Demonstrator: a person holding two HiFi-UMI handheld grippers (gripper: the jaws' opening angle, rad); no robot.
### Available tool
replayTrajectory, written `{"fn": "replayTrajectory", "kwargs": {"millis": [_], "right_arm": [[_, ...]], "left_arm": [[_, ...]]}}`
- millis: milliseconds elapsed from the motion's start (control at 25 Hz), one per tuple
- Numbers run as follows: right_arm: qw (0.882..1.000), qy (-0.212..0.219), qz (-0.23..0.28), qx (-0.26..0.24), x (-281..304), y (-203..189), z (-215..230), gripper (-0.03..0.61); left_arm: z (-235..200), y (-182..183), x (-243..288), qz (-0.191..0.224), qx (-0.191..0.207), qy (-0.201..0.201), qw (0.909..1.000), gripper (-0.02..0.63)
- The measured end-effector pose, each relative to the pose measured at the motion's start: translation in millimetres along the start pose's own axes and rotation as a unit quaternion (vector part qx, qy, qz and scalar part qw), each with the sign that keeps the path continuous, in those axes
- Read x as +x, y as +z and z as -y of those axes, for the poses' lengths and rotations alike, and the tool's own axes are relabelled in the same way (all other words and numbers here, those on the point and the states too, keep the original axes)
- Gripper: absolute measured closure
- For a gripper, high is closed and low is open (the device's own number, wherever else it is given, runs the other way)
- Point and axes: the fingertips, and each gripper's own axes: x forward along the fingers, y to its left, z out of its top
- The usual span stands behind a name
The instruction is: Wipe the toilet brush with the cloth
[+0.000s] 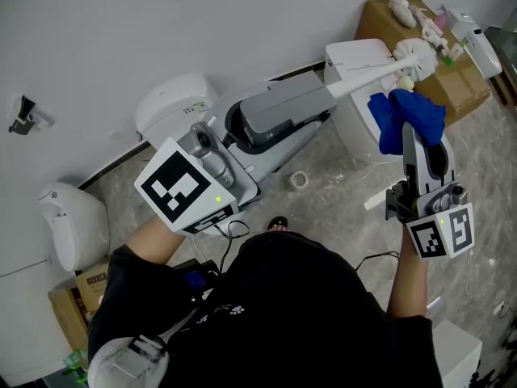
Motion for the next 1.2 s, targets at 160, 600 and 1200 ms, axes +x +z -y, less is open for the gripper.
{"fn": "replayTrajectory", "kwargs": {"millis": [160, 600, 1200], "right_arm": [[1.0, -0.007, 0.0, -0.002, -5.8, 1.9, 3.5, 0.502], [1.0, -0.007, -0.004, -0.001, -12.7, 3.0, -2.1, 0.501], [1.0, 0.003, 0.0, 0.006, -18.8, 9.2, -13.7, 0.502]], "left_arm": [[-2.5, -0.9, 3.1, 0.001, -0.002, 0.002, 1.0, 0.433], [-5.9, -11.1, 4.7, -0.008, -0.014, 0.006, 0.9998, 0.433], [-0.3, -16.0, -1.2, -0.013, -0.024, 0.008, 0.9996, 0.433]]}}
